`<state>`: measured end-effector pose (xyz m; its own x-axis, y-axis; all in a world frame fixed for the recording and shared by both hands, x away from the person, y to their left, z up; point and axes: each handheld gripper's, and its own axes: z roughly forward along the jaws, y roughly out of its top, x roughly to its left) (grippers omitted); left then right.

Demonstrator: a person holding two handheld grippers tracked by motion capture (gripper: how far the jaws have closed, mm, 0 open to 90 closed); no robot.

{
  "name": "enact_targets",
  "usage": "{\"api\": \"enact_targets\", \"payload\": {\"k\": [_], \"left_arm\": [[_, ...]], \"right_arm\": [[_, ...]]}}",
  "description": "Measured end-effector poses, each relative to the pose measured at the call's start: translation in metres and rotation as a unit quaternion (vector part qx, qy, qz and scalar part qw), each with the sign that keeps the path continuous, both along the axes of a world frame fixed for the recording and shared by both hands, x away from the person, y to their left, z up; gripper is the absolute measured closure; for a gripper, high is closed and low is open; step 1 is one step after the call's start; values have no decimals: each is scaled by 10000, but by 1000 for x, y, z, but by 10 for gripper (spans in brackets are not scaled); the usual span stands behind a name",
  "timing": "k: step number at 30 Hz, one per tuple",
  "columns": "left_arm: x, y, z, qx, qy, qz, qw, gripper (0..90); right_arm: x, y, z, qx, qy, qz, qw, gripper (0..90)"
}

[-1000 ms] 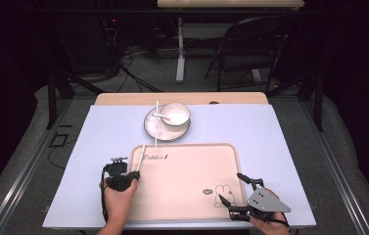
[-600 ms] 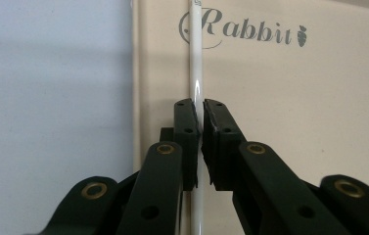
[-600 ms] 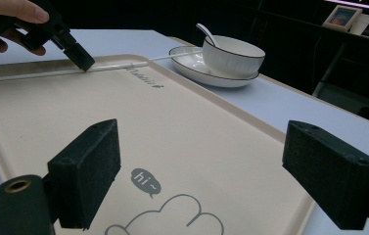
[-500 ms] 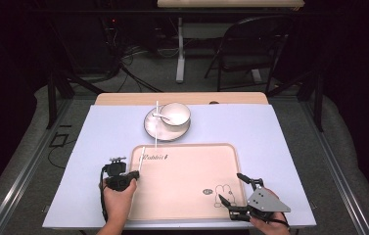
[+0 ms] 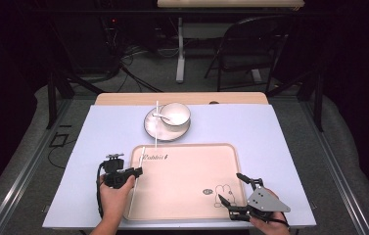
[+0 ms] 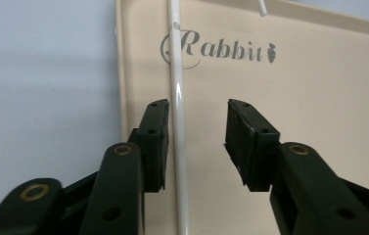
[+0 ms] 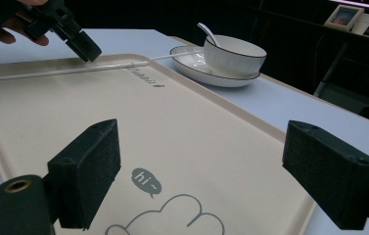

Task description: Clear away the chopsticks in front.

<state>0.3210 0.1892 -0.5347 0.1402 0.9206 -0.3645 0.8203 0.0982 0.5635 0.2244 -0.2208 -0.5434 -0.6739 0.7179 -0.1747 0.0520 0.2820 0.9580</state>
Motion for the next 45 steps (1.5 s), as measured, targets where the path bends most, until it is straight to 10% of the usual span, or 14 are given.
{"api": "enact_targets", "payload": {"k": [11, 20, 27, 39, 45], "left_arm": [[15, 1, 16, 191, -30, -313, 9993, 533], [35, -4, 32, 663, -345, -756, 9943, 359], [51, -5, 40, 487, -62, -888, 9948, 357], [81, -3, 54, 27, -121, -788, 9968, 320], [93, -4, 64, 163, -257, -749, 9967, 299]], "right_arm": [[0, 0, 0, -7, -14, 13, 10000, 135], [0, -1, 0, -10, -22, -1, 10000, 135], [0, -1, 0, -15, -16, -16, 10000, 135], [0, -1, 1, -3, -18, -8, 10000, 135], [0, -1, 1, -8, -19, -7, 10000, 135]]}}
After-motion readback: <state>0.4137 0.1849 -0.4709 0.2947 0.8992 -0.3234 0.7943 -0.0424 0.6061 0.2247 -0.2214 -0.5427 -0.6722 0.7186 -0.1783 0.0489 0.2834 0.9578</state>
